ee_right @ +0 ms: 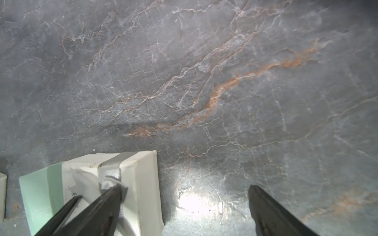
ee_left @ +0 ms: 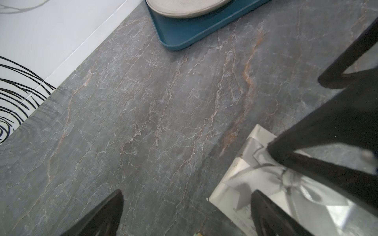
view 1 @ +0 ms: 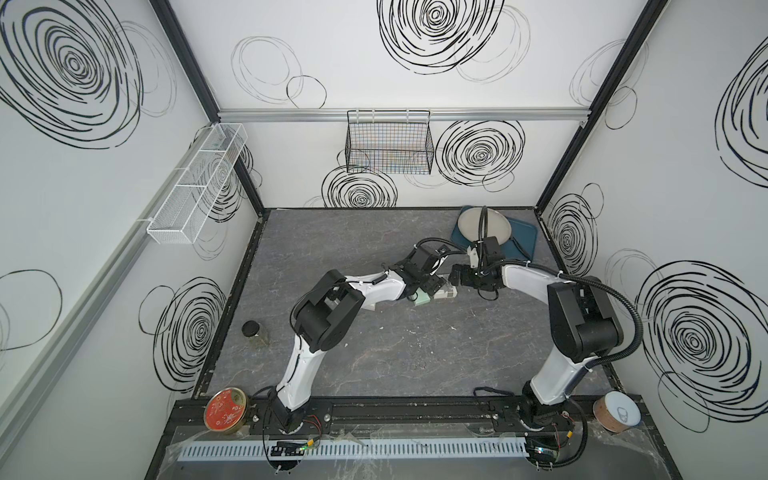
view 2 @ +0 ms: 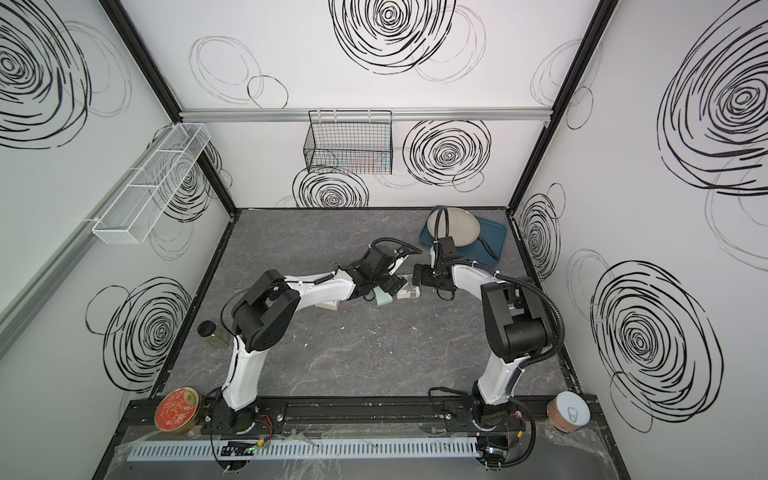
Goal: Take the rings out of the lift-off lid box
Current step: Close the lid on the jewelry box, then pick up the jewelry box from the center of the board.
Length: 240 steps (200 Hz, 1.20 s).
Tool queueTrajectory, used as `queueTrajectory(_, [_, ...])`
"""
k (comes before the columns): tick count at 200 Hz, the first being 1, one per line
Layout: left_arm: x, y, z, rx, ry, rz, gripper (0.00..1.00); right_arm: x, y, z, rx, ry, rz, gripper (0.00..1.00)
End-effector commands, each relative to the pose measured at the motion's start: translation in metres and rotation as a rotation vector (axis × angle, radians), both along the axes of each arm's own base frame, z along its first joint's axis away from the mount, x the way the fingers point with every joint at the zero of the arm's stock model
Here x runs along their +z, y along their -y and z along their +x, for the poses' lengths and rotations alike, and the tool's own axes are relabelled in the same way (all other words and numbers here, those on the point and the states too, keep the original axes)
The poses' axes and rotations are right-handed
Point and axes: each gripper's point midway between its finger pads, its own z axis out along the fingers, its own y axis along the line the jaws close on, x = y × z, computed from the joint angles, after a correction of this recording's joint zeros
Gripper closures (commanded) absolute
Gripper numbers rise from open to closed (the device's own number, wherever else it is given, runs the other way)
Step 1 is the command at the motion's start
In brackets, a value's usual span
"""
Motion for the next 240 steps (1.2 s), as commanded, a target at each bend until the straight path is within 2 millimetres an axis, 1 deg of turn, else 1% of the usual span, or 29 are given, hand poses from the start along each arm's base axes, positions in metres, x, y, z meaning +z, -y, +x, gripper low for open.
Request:
queueTrajectory(1, [-0.017,-0.002,-0.002,-0.008,-0.015,0.074,0.00,-0.016,0.006,-0.007,-0.018,-0.046,-0.047,0.00])
queueTrajectory(13, [-0.019,-0.003,-0.003,-0.007,-0.022,0.083,0.00,-0.015,0.007,-0.007,-0.020,-0.043,-0.050,0.00])
queueTrajectory(28, [-0.017,-0.002,-0.005,-0.010,-0.016,0.092,0.00,-0.011,0.006,-0.007,-0.020,-0.035,-0.051,0.00])
queueTrajectory(43, [-0.010,0.000,-0.006,-0.013,-0.010,0.087,0.00,-0.004,0.006,-0.005,-0.019,-0.024,-0.050,0.00])
queueTrajectory(57, [0.000,-0.001,-0.004,-0.008,0.004,0.073,0.00,0.007,0.005,-0.002,-0.017,-0.005,-0.049,0.00])
queueTrajectory(75, [0.026,-0.003,-0.001,0.001,0.036,0.016,0.00,0.026,0.001,0.002,-0.005,0.031,-0.055,0.00])
queueTrajectory(93, [0.061,-0.010,0.000,0.007,0.069,-0.094,0.00,0.043,-0.005,0.003,0.016,0.064,-0.069,0.00])
queueTrajectory(102, [0.077,-0.017,0.000,0.013,0.084,-0.156,0.00,0.050,-0.010,0.002,0.033,0.080,-0.077,0.00])
queueTrajectory(108, [0.090,-0.022,-0.002,0.011,0.096,-0.203,0.00,0.055,-0.014,0.001,0.045,0.090,-0.080,0.00])
queueTrajectory(114, [0.097,-0.027,-0.006,0.009,0.104,-0.236,0.00,0.059,-0.019,0.000,0.061,0.101,-0.081,0.00])
queueTrajectory(118, [0.106,-0.031,-0.008,0.007,0.114,-0.263,0.00,0.062,-0.023,-0.001,0.075,0.105,-0.081,0.00])
queueTrajectory(137, [0.126,-0.051,-0.027,-0.002,0.148,-0.333,0.00,0.070,-0.047,-0.010,0.155,0.131,-0.088,0.00])
queueTrajectory(146, [0.129,-0.060,-0.039,-0.007,0.163,-0.343,0.00,0.071,-0.058,-0.014,0.189,0.139,-0.091,0.00])
queueTrajectory(159, [0.125,-0.075,-0.059,-0.013,0.171,-0.339,0.00,0.072,-0.075,-0.020,0.239,0.148,-0.098,0.00])
queueTrajectory(163, [0.127,-0.079,-0.065,-0.016,0.181,-0.342,0.00,0.073,-0.080,-0.021,0.247,0.151,-0.101,0.00])
queueTrajectory(181, [0.119,-0.097,-0.093,-0.022,0.201,-0.334,0.00,0.072,-0.101,-0.024,0.295,0.161,-0.103,0.00])
queueTrajectory(192, [0.116,-0.107,-0.108,-0.023,0.210,-0.341,0.00,0.068,-0.110,-0.024,0.309,0.152,-0.113,0.00])
queueTrajectory(207, [0.112,-0.120,-0.123,-0.015,0.218,-0.349,0.00,0.056,-0.109,-0.021,0.283,0.117,-0.149,0.00])
queueTrajectory(224, [0.110,-0.130,-0.137,-0.006,0.224,-0.367,0.00,0.043,-0.096,-0.015,0.211,0.073,-0.193,0.00])
queueTrajectory(240, [0.108,-0.135,-0.148,-0.014,0.227,-0.389,0.00,0.038,-0.088,-0.009,0.164,0.049,-0.203,0.00])
